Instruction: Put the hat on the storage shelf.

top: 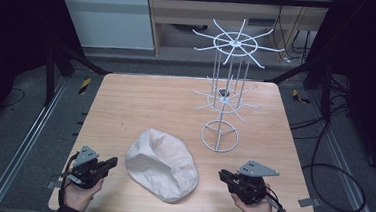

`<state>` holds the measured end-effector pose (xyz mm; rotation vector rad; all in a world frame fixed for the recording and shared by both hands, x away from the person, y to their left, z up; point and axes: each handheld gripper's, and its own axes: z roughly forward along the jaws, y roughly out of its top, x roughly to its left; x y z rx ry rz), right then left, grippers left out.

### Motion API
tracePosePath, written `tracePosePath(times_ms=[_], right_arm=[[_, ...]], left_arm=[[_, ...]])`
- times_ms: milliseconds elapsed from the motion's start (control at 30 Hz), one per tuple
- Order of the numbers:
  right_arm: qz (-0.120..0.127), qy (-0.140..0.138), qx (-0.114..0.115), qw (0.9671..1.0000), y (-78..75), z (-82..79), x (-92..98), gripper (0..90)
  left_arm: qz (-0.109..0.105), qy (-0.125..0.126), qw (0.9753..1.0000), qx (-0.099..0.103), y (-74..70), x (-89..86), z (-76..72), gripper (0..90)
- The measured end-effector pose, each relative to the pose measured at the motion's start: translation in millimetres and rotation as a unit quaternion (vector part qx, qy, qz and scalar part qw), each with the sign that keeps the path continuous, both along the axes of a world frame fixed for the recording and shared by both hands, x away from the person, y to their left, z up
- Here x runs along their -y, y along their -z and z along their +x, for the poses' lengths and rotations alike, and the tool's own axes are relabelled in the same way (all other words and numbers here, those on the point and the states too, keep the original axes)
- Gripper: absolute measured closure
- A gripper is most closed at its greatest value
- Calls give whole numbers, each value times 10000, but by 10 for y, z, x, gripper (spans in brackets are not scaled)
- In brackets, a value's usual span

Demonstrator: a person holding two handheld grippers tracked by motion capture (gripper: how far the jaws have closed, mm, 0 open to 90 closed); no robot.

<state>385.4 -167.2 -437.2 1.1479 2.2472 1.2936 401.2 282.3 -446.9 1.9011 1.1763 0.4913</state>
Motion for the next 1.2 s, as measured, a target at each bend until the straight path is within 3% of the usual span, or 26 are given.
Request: tracePosePath(times_ms=[100, 300, 633, 1000, 1200], right_arm=[[-6, -155, -23, 9999, 8, 14, -104, 899], [-26, -192, -101, 9998, 93, 109, -289, 900], [-248, -173, -344, 9990, 315, 247, -532, 900], [-451, -278, -536, 9972, 469, 347, -761, 899], [-285, -467, -587, 9968, 476, 321, -846, 899]], left_arm=[[65, 129, 9999, -37, 10, 94, -22, 897], [296, 325, 9990, -126, 84, 235, -33, 897], [445, 376, 9977, -361, 231, 344, 101, 897], [525, 179, 9976, -411, 291, 360, 249, 897], [390, 2, 9983, -428, 296, 304, 354, 897]])
